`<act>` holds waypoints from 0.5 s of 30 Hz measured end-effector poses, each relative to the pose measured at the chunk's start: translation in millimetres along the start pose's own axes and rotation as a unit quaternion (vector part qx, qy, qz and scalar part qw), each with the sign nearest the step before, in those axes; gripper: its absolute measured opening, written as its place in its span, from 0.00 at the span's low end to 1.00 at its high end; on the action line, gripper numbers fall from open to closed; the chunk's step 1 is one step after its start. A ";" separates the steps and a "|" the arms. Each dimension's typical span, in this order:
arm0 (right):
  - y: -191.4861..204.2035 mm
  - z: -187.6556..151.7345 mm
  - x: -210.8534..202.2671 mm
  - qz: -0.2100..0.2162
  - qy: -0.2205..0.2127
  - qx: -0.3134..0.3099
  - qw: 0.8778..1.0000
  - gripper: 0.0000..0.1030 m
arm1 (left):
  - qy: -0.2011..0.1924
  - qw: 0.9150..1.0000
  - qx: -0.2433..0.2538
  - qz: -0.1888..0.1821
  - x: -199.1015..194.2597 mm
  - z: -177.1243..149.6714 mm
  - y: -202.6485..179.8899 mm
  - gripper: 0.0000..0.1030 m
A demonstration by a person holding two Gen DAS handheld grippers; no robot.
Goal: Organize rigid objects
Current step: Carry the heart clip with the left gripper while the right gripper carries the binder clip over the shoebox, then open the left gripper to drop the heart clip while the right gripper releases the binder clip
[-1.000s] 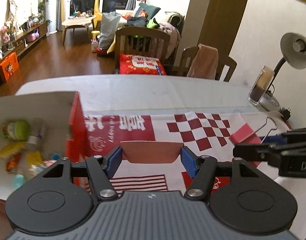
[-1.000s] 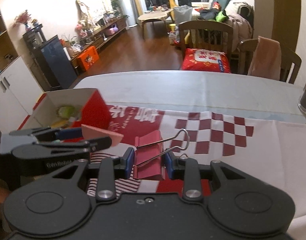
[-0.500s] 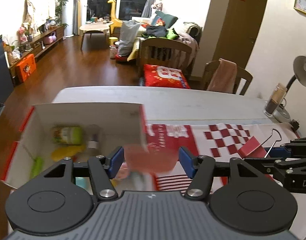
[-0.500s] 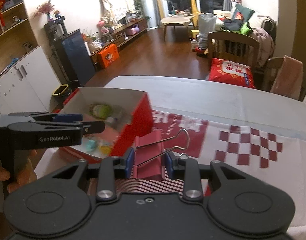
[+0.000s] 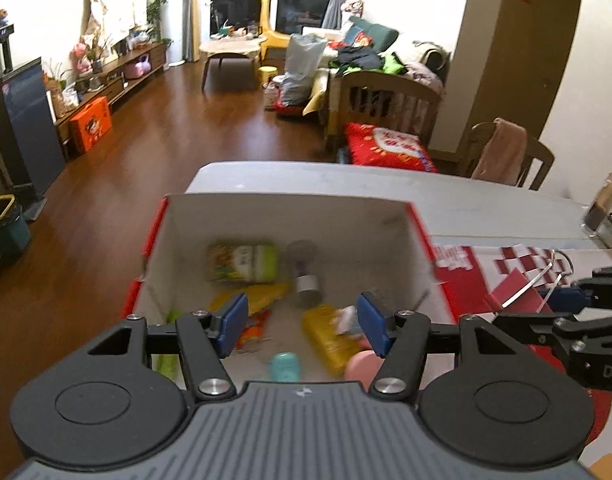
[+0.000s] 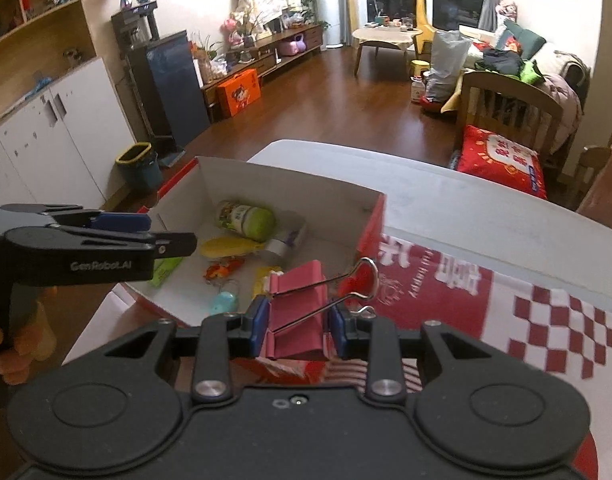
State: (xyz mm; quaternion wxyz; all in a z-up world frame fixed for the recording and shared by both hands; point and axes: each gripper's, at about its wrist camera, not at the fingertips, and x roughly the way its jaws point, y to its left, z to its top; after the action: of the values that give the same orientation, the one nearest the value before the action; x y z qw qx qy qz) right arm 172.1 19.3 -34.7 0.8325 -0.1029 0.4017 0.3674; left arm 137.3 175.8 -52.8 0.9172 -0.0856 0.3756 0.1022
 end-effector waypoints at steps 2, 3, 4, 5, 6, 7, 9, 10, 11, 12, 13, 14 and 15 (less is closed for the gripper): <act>7.7 3.2 15.8 -0.002 0.011 -0.006 1.000 0.31 | 0.007 1.000 -0.002 0.005 4.9 -2.7 12.6 0.59; 12.0 3.9 23.4 -0.004 0.016 -0.010 1.000 0.31 | 0.010 1.000 -0.004 0.007 5.7 -4.6 17.4 0.59; 16.1 4.5 32.2 -0.006 0.023 -0.014 1.000 0.31 | 0.013 1.000 -0.005 0.009 8.5 -6.5 23.1 0.59; 19.4 5.0 39.9 -0.007 0.031 -0.015 0.999 0.31 | 0.018 1.000 -0.007 0.011 11.7 -8.1 27.9 0.59; 22.3 5.0 47.2 -0.009 0.037 -0.016 0.999 0.31 | 0.022 1.000 -0.009 0.012 14.6 -9.4 32.2 0.59; 25.5 3.6 54.6 -0.010 0.044 -0.019 0.999 0.31 | 0.025 1.000 -0.010 0.013 16.7 -10.8 35.5 0.59; 31.8 2.7 68.0 -0.014 0.056 -0.026 0.998 0.31 | 0.030 0.999 -0.007 0.013 20.2 -13.1 40.7 0.59; 34.6 1.8 74.2 -0.015 0.061 -0.028 0.998 0.31 | 0.032 0.999 -0.005 0.013 22.3 -14.4 42.7 0.59; 38.4 1.3 79.3 -0.014 0.065 -0.031 0.997 0.31 | 0.034 0.999 -0.004 0.012 23.6 -15.3 44.0 0.59; 41.4 1.0 83.9 -0.014 0.068 -0.034 0.997 0.31 | 0.036 0.999 -0.002 0.010 24.9 -15.4 45.2 0.59; 43.7 0.6 87.9 -0.015 0.070 -0.036 0.997 0.31 | 0.037 0.999 0.000 0.010 26.5 -16.3 45.6 0.59; 45.5 0.9 91.5 -0.017 0.073 -0.038 0.996 0.31 | 0.039 0.999 0.002 0.010 27.7 -16.9 46.3 0.59; 46.6 0.5 94.4 -0.018 0.076 -0.039 0.996 0.31 | 0.040 0.999 0.004 0.009 29.5 -18.0 46.6 0.59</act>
State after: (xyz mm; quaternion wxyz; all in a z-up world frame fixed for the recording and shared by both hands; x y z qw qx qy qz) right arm 178.5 102.5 -98.9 0.8016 -0.1699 0.4474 0.3584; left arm 134.0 220.2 -90.0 0.9006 -0.0822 0.4136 0.1051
